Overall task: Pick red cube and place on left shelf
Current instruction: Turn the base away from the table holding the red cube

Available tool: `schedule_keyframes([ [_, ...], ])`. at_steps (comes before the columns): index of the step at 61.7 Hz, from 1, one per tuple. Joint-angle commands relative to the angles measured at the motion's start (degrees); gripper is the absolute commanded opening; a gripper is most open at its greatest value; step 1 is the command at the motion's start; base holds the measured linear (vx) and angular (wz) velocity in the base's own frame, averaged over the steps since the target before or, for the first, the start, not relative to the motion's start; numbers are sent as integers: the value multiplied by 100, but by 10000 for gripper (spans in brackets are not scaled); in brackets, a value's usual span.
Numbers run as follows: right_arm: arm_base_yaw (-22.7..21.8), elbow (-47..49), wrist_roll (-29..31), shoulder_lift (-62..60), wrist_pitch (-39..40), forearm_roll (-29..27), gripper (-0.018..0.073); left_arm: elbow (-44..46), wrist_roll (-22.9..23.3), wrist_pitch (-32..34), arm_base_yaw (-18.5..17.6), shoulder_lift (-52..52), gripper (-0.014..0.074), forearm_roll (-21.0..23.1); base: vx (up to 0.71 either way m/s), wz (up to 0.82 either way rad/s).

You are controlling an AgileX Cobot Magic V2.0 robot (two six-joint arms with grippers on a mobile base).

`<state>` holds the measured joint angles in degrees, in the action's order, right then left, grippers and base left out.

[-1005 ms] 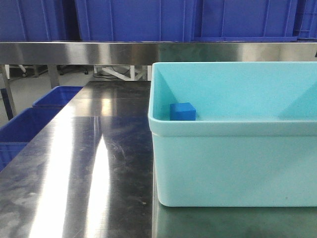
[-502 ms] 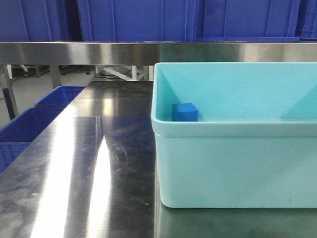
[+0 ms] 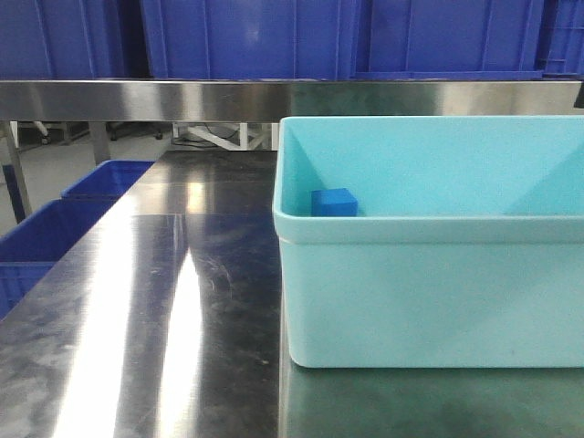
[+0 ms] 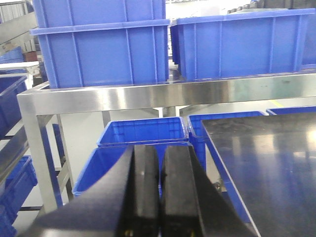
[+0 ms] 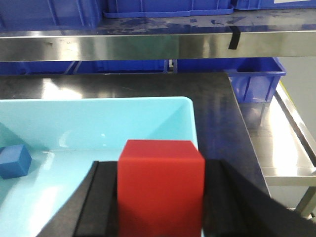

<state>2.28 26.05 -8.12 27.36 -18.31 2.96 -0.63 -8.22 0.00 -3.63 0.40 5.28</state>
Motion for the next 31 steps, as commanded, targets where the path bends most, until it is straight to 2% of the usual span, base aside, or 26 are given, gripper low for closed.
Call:
schedule_keyframes([
  [1,-41,168,27,4,483,79,58,-126,-8,478,-17,-47,106,32,0,0],
  [17,-41,168,27,4,483,79,58,-126,-8,478,-17,-40,106,32,-7,-12],
  [31,-41,168,27,4,483,79,58,-126,-8,478,-17,-47,106,32,-7,11],
])
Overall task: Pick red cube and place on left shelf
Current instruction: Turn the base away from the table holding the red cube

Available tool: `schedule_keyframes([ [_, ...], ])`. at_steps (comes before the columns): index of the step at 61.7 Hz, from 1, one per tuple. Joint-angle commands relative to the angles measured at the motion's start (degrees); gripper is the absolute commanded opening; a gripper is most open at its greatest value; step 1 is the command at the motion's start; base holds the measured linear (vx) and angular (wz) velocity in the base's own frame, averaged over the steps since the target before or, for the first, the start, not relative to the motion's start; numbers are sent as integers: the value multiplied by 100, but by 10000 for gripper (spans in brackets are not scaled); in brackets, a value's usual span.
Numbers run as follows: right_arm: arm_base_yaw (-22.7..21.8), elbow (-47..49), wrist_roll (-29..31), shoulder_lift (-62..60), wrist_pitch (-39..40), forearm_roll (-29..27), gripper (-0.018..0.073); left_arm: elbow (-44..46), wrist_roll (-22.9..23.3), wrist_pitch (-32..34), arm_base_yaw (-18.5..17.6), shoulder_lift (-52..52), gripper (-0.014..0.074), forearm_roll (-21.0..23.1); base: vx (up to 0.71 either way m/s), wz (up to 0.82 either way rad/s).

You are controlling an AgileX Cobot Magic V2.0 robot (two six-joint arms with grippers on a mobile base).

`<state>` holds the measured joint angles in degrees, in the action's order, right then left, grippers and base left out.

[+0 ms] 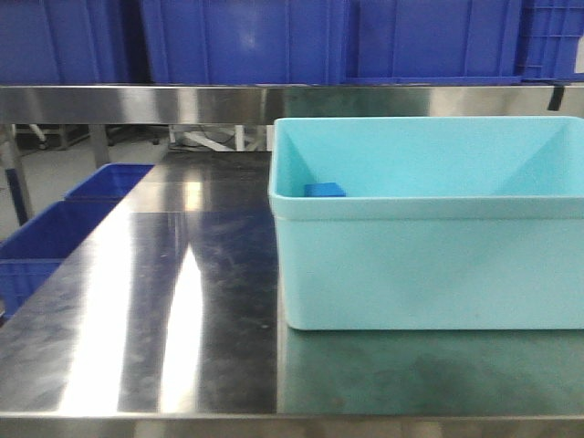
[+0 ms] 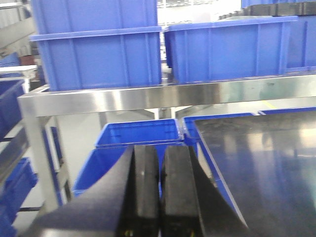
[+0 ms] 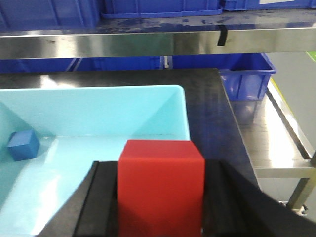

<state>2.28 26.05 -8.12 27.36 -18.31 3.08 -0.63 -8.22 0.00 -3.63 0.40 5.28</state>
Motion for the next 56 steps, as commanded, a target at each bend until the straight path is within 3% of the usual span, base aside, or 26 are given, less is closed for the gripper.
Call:
schedule_keyframes([
  [1,-41,168,27,4,483,67,58,-126,-8,478,-17,-47,106,32,-8,48],
  [56,-41,168,27,4,483,67,58,-126,-8,478,-17,-47,106,32,-14,33],
])
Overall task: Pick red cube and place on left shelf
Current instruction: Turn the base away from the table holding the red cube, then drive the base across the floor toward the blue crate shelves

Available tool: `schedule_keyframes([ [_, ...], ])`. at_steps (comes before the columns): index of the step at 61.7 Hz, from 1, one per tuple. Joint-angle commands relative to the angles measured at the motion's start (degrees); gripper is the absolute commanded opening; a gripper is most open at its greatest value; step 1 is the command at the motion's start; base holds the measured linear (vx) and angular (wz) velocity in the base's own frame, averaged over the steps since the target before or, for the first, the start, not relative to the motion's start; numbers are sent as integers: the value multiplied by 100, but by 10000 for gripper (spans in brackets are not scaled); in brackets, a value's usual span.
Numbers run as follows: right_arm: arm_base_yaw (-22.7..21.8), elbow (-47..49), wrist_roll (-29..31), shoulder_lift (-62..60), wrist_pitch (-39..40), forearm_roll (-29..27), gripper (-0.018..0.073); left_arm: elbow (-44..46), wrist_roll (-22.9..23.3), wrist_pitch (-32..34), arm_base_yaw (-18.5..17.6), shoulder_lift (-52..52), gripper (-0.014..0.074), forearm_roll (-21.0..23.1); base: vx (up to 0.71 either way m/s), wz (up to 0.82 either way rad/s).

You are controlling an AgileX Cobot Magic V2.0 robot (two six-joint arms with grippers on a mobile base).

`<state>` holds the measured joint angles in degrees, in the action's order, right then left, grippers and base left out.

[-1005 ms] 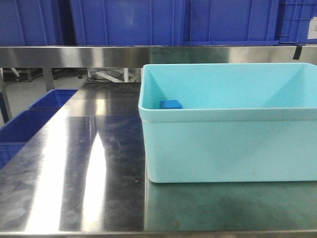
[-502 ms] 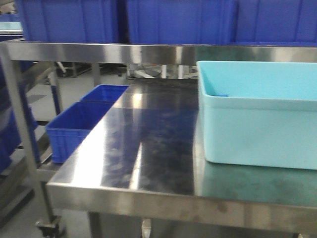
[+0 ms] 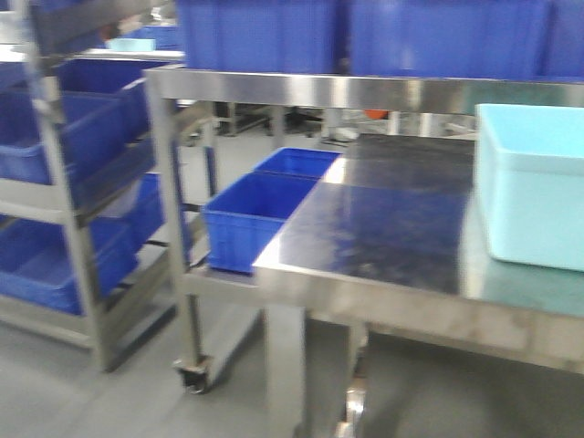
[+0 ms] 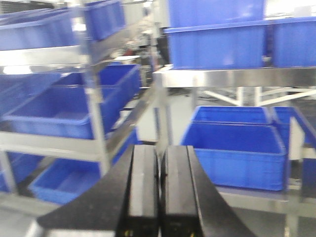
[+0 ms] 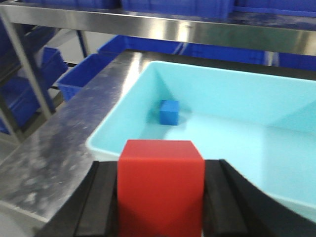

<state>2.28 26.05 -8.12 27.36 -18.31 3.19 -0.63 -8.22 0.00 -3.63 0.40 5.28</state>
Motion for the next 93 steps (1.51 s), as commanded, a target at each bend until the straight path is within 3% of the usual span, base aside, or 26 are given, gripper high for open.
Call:
schedule_keyframes([
  [1,-41,168,27,4,483,56,58,-126,-8,478,-17,-47,106,32,-17,72],
  [93,-41,168,27,4,483,56,58,-126,-8,478,-17,-47,106,32,-22,52],
])
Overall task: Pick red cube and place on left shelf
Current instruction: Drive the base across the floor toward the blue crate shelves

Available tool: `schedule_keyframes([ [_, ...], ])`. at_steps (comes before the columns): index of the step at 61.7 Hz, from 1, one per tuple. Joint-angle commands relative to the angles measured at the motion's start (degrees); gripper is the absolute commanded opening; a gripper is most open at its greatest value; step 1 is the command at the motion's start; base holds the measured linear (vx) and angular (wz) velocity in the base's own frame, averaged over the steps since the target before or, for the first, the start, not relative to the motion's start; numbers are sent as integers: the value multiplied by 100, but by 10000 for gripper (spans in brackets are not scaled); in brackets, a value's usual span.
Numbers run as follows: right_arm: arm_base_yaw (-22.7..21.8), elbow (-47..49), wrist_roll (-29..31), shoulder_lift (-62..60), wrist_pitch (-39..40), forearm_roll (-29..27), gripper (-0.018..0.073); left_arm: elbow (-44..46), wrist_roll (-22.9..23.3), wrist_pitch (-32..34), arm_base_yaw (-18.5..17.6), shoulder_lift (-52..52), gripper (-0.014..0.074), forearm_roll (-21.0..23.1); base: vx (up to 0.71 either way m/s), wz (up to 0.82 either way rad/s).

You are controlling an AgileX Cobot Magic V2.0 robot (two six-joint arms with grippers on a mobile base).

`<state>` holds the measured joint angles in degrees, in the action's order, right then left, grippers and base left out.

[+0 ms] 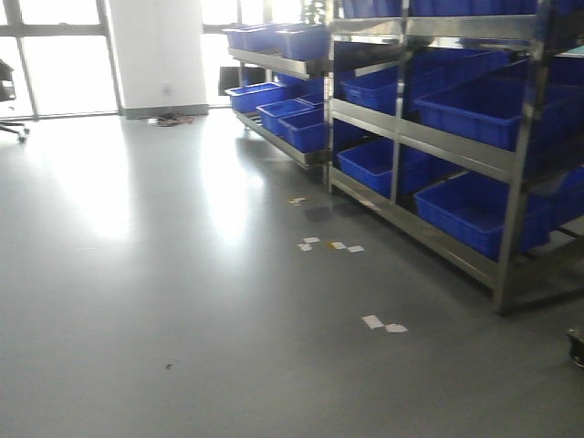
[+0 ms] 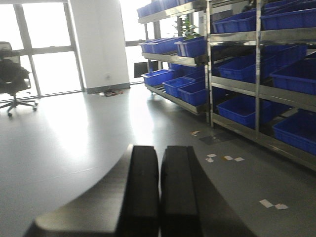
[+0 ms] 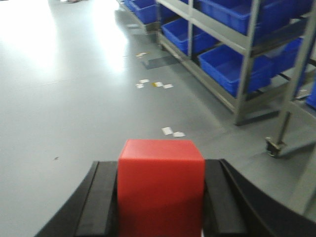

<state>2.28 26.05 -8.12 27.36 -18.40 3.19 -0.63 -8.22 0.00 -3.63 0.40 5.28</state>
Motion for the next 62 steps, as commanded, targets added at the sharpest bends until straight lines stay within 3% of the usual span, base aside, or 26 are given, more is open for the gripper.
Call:
schedule_keyframes([
  [1,-41,168,27,4,492,56,58,-126,-8,478,-17,-47,106,32,-22,63],
  [62,-41,168,27,4,492,56,58,-126,-8,478,-17,-47,106,32,-24,51],
])
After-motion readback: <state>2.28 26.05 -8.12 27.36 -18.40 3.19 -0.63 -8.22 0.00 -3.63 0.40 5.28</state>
